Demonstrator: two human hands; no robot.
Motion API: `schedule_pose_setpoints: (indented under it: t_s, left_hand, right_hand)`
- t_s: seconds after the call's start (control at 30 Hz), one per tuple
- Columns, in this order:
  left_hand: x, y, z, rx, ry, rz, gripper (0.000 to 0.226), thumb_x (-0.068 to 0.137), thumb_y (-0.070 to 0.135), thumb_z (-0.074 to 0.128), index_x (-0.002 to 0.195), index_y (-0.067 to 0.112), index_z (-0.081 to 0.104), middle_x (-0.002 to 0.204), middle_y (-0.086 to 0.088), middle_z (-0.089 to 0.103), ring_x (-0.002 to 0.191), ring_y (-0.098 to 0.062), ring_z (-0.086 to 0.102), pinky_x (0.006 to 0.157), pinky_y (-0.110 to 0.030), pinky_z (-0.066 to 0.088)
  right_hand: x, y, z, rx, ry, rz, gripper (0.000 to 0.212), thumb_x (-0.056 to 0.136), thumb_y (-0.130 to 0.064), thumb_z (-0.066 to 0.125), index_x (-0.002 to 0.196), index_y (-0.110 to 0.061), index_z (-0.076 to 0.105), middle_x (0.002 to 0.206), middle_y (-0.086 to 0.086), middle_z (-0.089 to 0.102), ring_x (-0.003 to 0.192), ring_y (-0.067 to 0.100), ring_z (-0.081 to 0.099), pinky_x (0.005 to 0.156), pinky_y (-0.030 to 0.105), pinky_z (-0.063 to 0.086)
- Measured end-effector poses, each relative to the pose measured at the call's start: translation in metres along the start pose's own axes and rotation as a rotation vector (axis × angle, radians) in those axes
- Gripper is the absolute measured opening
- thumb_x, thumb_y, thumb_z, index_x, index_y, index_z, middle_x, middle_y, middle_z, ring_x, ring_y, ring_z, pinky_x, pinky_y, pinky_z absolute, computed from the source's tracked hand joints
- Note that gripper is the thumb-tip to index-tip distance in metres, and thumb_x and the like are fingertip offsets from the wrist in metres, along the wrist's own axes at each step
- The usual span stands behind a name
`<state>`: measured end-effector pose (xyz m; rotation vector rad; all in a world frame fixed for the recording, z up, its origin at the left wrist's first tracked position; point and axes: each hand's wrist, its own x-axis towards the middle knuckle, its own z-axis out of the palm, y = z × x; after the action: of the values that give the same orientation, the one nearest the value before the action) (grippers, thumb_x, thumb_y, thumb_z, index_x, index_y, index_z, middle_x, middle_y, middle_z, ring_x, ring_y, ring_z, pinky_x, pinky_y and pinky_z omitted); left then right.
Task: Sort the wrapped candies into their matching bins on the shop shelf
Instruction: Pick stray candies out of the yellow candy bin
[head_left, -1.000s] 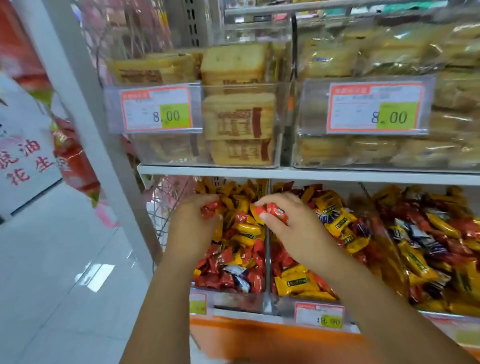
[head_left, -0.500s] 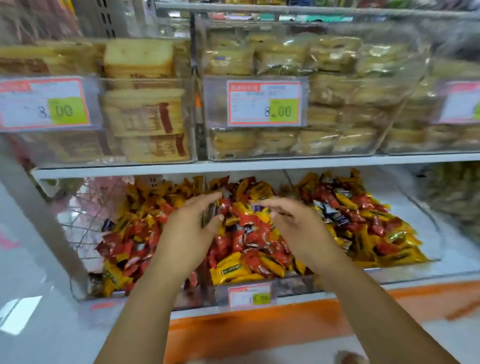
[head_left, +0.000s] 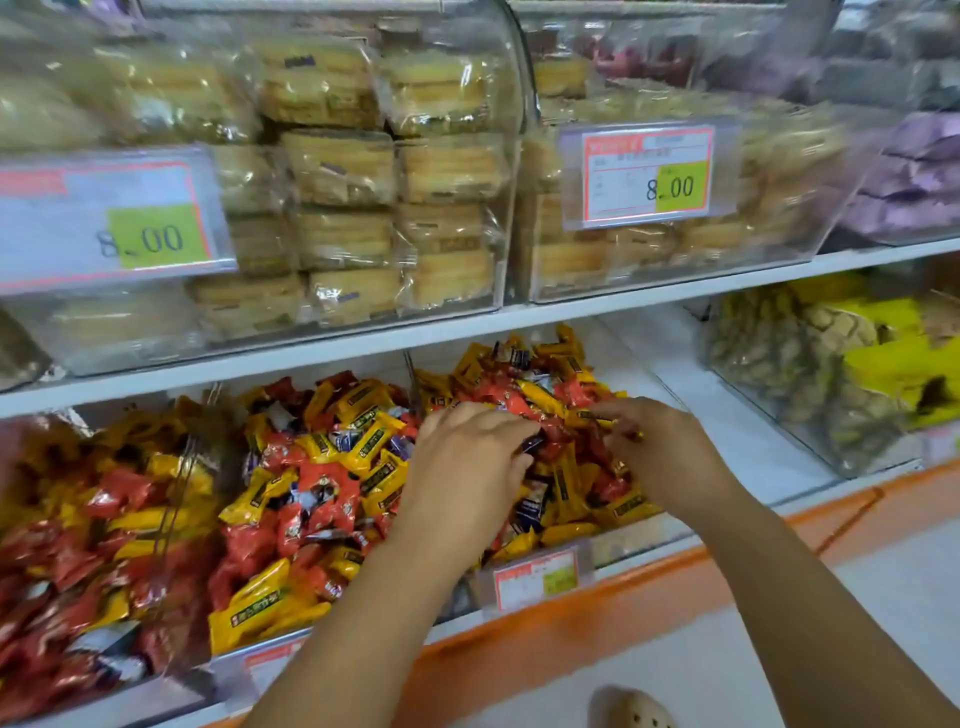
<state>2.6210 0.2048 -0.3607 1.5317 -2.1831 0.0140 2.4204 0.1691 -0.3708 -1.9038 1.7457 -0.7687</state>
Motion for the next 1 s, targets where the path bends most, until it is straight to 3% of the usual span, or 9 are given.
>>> schedule_pose_setpoints:
  t_s: [0.17,0.27,0.37,0.47,0.57,0.63,0.8,0.87,1.0]
  left_hand:
    - [0.030,0.010,0.028,-0.111,-0.249,-0.066,0.042,0.098,0.028,0.050,0.139,0.032,0.045,0.138,0.009,0.048,0.118,-0.014,0.052,0.093,-0.035,0.048]
    - [0.037,0.011,0.045,-0.036,-0.358,-0.090,0.048,0.093,0.012,0.050,0.139,0.024,0.043,0.133,0.001,0.046,0.118,-0.023,0.050,0.088,-0.037,0.049]
    - [0.038,0.011,0.052,-0.027,-0.341,-0.130,0.050,0.088,0.005,0.051,0.135,0.021,0.042,0.130,-0.001,0.049,0.118,-0.024,0.050,0.082,-0.034,0.047]
    - [0.036,0.011,0.052,-0.068,-0.292,-0.184,0.033,0.085,0.008,0.056,0.114,0.024,0.048,0.108,0.000,0.060,0.097,-0.023,0.058,0.074,-0.036,0.050]
    - [0.036,0.011,0.049,-0.113,-0.209,-0.227,0.026,0.089,0.011,0.054,0.107,0.027,0.044,0.092,0.002,0.063,0.079,-0.020,0.060,0.068,-0.041,0.052]
    - [0.034,0.010,0.046,-0.138,-0.167,-0.241,0.028,0.092,0.015,0.054,0.114,0.028,0.044,0.097,0.006,0.065,0.081,-0.018,0.062,0.068,-0.040,0.053]
    - [0.028,0.009,0.036,-0.241,-0.112,-0.257,0.035,0.093,0.013,0.055,0.123,0.029,0.050,0.111,0.009,0.061,0.097,-0.013,0.059,0.079,-0.033,0.052]
    - [0.026,0.007,0.033,-0.246,-0.090,-0.245,0.038,0.092,0.009,0.056,0.124,0.028,0.052,0.114,0.008,0.059,0.100,-0.011,0.057,0.079,-0.026,0.049]
    - [0.027,0.002,0.020,-0.252,-0.078,-0.221,0.040,0.091,0.012,0.061,0.125,0.031,0.054,0.115,0.009,0.058,0.102,-0.009,0.057,0.080,-0.019,0.043]
  right_hand:
    - [0.014,0.008,0.024,-0.322,-0.113,-0.118,0.060,0.090,-0.016,0.060,0.144,-0.033,0.038,0.140,-0.001,0.043,0.130,0.023,0.034,0.104,0.030,0.033]
    - [0.016,0.010,0.032,-0.377,-0.149,-0.135,0.065,0.090,-0.012,0.053,0.147,-0.034,0.032,0.132,0.003,0.041,0.126,0.024,0.033,0.099,0.029,0.036]
    - [0.017,0.009,0.032,-0.353,-0.127,-0.154,0.058,0.089,-0.014,0.054,0.143,-0.031,0.041,0.132,0.001,0.045,0.124,0.023,0.039,0.095,0.029,0.040]
    - [0.018,0.006,0.029,-0.314,-0.089,-0.148,0.045,0.085,-0.015,0.060,0.126,-0.032,0.054,0.124,-0.004,0.052,0.116,0.019,0.049,0.085,0.030,0.047]
    - [0.017,0.004,0.029,-0.369,-0.130,-0.167,0.055,0.085,-0.018,0.061,0.134,-0.039,0.047,0.120,-0.004,0.048,0.111,0.018,0.049,0.074,0.026,0.044]
    - [0.015,0.003,0.034,-0.399,-0.129,-0.168,0.053,0.088,-0.020,0.059,0.135,-0.043,0.047,0.119,-0.003,0.045,0.107,0.018,0.050,0.071,0.025,0.044]
    - [0.018,0.007,0.037,-0.197,0.000,-0.141,0.018,0.091,-0.013,0.058,0.096,-0.024,0.072,0.107,-0.001,0.052,0.089,0.018,0.060,0.070,0.023,0.045]
    - [0.018,0.010,0.034,-0.136,-0.015,-0.124,0.016,0.091,-0.013,0.060,0.100,-0.020,0.072,0.109,-0.001,0.053,0.093,0.017,0.059,0.073,0.019,0.042]
    - [0.017,0.010,0.034,-0.215,-0.097,-0.113,0.040,0.092,-0.025,0.062,0.130,-0.034,0.056,0.117,-0.004,0.041,0.100,0.012,0.050,0.078,0.014,0.036]
